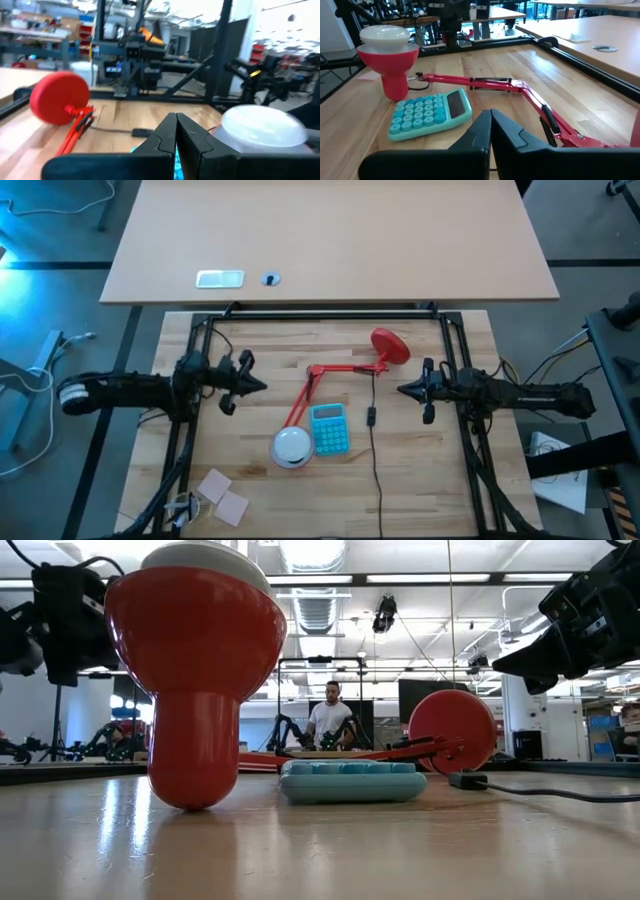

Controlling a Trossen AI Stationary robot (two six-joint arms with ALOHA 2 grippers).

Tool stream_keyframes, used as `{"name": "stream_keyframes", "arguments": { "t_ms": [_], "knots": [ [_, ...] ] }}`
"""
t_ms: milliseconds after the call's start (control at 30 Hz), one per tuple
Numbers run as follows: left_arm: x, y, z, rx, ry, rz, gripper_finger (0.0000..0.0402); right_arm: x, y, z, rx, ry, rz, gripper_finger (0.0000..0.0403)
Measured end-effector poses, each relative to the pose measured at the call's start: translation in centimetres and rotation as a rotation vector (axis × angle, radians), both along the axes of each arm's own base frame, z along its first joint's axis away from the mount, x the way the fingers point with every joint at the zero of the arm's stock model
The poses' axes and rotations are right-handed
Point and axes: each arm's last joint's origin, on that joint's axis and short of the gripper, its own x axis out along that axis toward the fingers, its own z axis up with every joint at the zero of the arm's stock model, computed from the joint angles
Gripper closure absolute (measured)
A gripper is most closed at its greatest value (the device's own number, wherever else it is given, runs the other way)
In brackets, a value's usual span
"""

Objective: Screw lightbulb
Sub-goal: Return to Home Position

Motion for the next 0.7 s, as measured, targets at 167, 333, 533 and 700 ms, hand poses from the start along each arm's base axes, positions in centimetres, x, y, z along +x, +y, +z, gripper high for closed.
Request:
{"name": "stream_keyframes", "arguments": {
  "t_ms": [167, 333, 533, 700],
  "knots": [
    [-3.2, 2.9, 1.1, 0.013, -0.011, -0.011, 0.0401, 0.0, 0.0, 0.0, 0.000, 0.000, 0.000, 0.0401],
    [-6.2, 4.4, 1.9, 0.077, 0.001, 0.073, 0.0401, 0.0, 0.0, 0.0, 0.000, 0.000, 0.000, 0.0401],
    [-6.6, 4.8, 1.8, 0.060, -0.001, 0.152, 0.0401, 0.0, 0.0, 0.0, 0.000, 0.000, 0.000, 0.0401],
    [-6.5, 4.1, 2.6, 0.003, -0.045, 0.168, 0.0401, 0.0, 0.0, 0.0, 0.000, 0.000, 0.000, 0.0401]
  ]
}}
